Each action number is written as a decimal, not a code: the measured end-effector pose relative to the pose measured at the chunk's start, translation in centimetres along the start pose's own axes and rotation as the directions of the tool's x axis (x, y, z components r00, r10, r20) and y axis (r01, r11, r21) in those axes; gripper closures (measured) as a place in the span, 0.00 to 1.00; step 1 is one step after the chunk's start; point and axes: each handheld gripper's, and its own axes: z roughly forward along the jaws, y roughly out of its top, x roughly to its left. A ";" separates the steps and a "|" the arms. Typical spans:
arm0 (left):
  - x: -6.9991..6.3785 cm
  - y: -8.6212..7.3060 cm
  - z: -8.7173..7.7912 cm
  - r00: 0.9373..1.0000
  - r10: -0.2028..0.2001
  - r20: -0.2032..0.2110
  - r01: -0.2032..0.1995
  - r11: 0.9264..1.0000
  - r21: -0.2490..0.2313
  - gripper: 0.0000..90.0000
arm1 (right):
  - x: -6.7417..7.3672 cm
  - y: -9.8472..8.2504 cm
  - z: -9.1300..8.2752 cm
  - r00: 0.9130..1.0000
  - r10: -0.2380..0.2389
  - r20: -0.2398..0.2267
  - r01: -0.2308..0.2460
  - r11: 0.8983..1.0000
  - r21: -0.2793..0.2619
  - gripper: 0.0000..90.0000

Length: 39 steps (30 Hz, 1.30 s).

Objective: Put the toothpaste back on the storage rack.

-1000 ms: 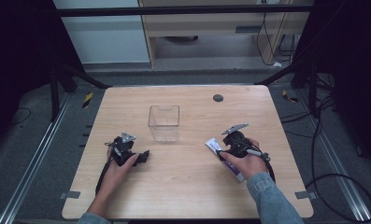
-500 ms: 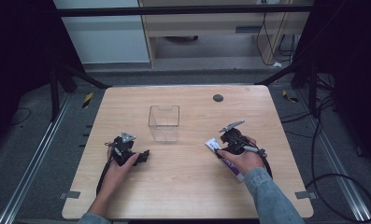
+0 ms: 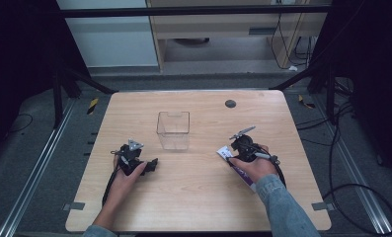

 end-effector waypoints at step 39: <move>0.0 0.1 0.1 1.000 -0.006 -0.007 0.006 1.000 0.000 0.00 | -0.1 -0.6 2.9 0.998 0.055 0.000 -0.055 0.994 0.094 0.52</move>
